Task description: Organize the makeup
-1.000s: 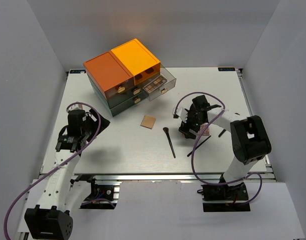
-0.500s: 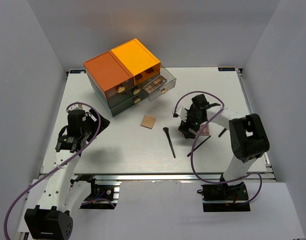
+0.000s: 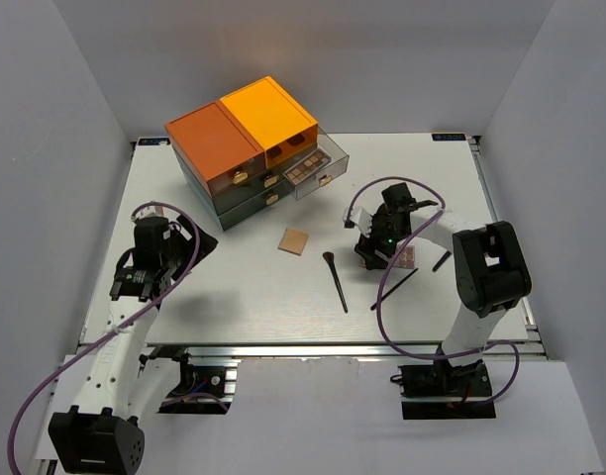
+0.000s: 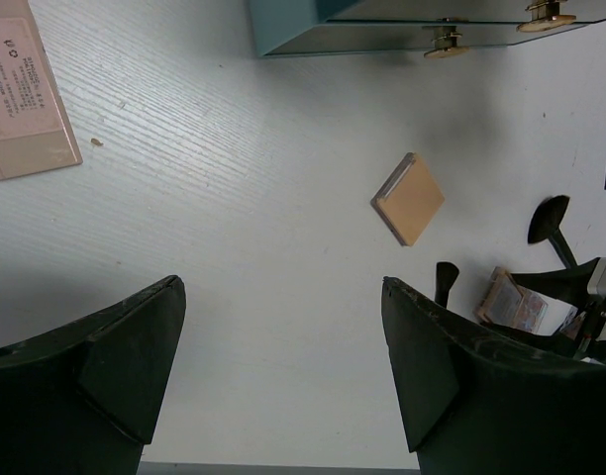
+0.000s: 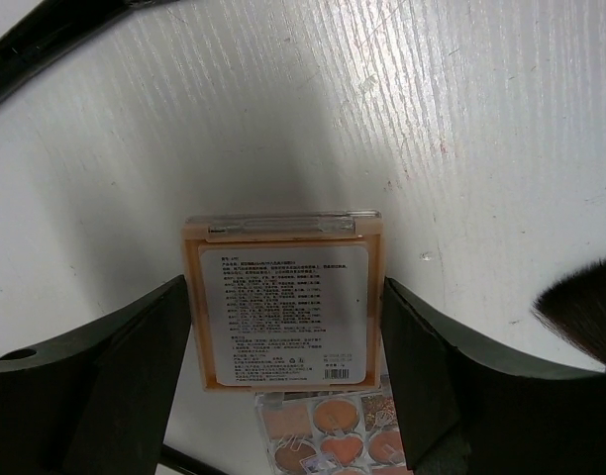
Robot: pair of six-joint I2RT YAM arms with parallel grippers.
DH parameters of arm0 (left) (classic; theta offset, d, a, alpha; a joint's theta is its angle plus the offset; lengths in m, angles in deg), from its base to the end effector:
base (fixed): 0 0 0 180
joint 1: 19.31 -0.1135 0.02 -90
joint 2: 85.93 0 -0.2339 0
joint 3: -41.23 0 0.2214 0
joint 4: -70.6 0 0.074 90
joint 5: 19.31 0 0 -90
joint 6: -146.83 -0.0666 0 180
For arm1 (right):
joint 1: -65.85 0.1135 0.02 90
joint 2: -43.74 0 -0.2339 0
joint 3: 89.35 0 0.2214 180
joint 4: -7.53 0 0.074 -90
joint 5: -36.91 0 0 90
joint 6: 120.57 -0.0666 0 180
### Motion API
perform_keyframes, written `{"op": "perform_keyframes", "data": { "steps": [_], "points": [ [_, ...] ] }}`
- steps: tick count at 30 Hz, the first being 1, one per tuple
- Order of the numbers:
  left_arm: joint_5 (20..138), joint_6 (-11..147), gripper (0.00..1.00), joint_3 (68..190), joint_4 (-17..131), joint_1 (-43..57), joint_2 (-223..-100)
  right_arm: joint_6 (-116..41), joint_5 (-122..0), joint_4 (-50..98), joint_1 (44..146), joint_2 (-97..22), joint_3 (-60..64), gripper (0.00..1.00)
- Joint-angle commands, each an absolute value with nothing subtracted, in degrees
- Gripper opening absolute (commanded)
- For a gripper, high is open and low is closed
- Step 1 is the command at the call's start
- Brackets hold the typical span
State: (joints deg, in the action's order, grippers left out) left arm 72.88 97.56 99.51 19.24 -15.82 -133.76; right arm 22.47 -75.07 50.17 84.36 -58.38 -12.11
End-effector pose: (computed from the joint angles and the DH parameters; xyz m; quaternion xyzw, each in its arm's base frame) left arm 0.1864 -0.0139 0.2350 -0.2829 0.8644 -0.1724 0.3782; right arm 0.2973 0.1258 0.1236 -0.5930 0.7594 0.1218 0.2382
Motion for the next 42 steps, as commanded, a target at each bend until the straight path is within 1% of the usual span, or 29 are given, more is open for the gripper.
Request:
{"op": "perform_keyframes", "data": {
  "steps": [1, 2, 3, 4, 7, 8, 12, 14, 20, 25, 29, 35, 37, 38, 39, 42],
  "points": [
    [73.15, 96.73, 0.90, 101.51, 19.20, -16.32, -133.65, 22.60, -75.50, 53.23, 83.78, -60.76, -12.55, 0.53],
    [73.06, 96.73, 0.90, 101.59, 19.20, -16.32, -133.74, 22.43, -75.76, 53.40, 83.87, -60.67, -12.46, 0.48],
    [73.15, 96.73, 0.90, 101.60, 19.28, -16.32, -133.83, 22.34, -76.03, 53.49, 83.87, -60.32, -12.20, 0.45],
    [73.15, 96.73, 0.90, 101.60, 19.29, -16.32, -133.83, 22.17, -76.47, 53.58, 83.87, -60.14, -12.02, 0.40],
    [73.15, 96.73, 0.90, 101.60, 19.29, -16.32, -133.92, 21.55, -77.26, 53.67, 83.87, -59.35, -11.49, 0.31],
    [73.15, 96.73, 0.90, 101.60, 19.20, -16.32, -133.92, 21.29, -77.44, 53.67, 83.87, -59.18, -11.41, 0.26],
    [73.15, 96.73, 0.90, 101.68, 19.20, -16.32, -133.92, 20.23, -78.31, 53.67, 83.87, -56.99, -10.97, 0.18],
    [73.15, 96.73, 0.90, 101.51, 19.20, -16.32, -133.83, 19.36, -78.93, 53.58, 83.87, -56.02, -10.62, 0.11],
    [73.24, 96.91, 0.90, 101.16, 19.37, -16.32, -133.57, 16.63, -80.51, 52.96, 83.87, -51.97, -9.65, 0.01],
    [73.33, 96.91, 0.90, 101.16, 19.55, -16.32, -133.57, 14.52, -82.00, 53.23, 83.87, -49.69, -8.68, 0.00],
    [73.06, 96.73, 0.90, 101.33, 19.11, -16.32, -133.48, 13.55, -83.59, 54.98, 83.87, -45.40, -6.67, 0.00],
    [73.41, 97.34, 0.90, 100.63, 19.98, -16.41, -133.39, 13.12, -91.66, 56.04, 83.87, -36.78, -2.01, 0.00],
    [73.68, 97.52, 0.90, 100.45, 20.43, -16.41, -133.56, 8.91, -94.30, 54.29, 83.87, -35.71, 1.24, 0.00],
    [73.85, 97.61, 0.90, 100.54, 20.78, -16.41, -133.74, 6.72, -95.10, 51.06, 83.96, -35.27, 2.47, 0.00],
    [73.94, 97.61, 0.90, 100.71, 20.78, -16.49, -134.09, 1.82, -95.80, 48.94, 84.13, -35.36, 4.83, 0.00],
    [74.20, 97.35, 0.90, 101.07, 21.22, -16.49, -134.79, -6.19, -93.98, 39.28, 86.41, -36.23, 8.71, 0.00]
  ]
}}
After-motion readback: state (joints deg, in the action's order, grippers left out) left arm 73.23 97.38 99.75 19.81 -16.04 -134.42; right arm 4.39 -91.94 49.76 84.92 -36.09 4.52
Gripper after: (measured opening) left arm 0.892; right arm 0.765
